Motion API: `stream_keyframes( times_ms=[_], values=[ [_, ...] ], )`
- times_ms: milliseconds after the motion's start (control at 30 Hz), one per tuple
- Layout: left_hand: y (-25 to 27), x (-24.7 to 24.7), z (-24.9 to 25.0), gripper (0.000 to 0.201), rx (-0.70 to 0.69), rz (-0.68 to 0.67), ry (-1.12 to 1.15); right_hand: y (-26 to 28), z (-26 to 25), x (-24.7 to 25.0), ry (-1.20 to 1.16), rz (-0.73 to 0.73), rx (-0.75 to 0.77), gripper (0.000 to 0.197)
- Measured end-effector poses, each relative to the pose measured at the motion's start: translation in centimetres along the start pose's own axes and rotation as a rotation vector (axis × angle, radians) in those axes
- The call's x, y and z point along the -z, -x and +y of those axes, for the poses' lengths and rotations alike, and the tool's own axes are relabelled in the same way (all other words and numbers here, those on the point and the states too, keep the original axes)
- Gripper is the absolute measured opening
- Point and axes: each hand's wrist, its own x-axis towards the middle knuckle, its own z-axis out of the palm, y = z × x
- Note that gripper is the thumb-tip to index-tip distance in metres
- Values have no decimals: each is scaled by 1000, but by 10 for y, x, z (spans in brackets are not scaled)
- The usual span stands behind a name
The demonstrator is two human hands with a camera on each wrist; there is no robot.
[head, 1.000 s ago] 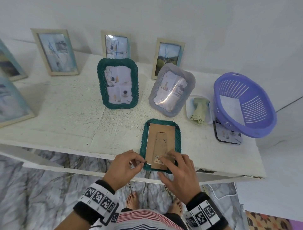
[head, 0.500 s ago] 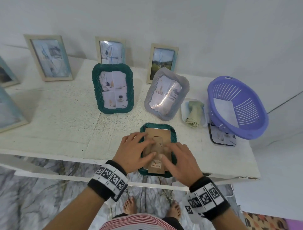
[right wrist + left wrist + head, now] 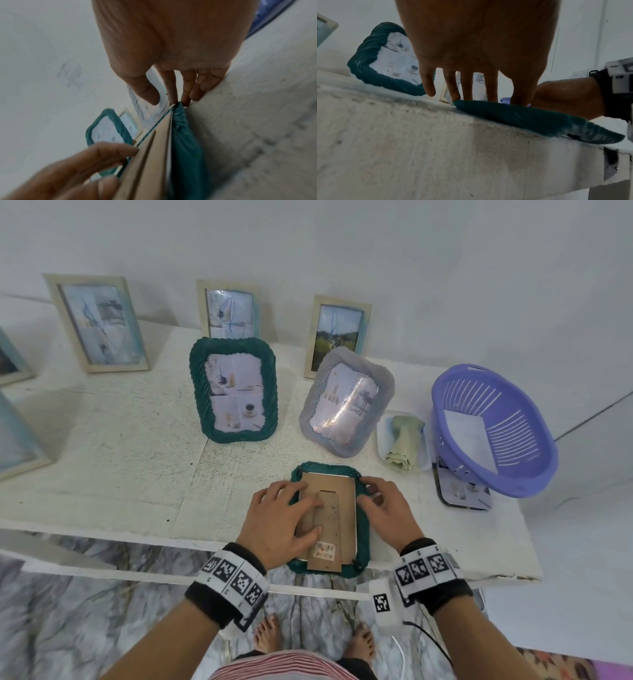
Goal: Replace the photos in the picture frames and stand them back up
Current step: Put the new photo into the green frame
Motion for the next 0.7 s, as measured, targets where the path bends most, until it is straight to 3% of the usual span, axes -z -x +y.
stream_keyframes(
  times_ms=[133, 333, 700],
  values=[
    [0, -2, 0, 49, 0, 4, 21, -3, -6, 7, -235, -7, -72, 30],
    [0, -2, 0, 50, -2, 3, 42, -6, -7, 6, -407, -13, -177, 29],
    [0, 1, 1, 54, 22, -31, 31, -10, -6, 6, -378, -59, -199, 30]
  ],
)
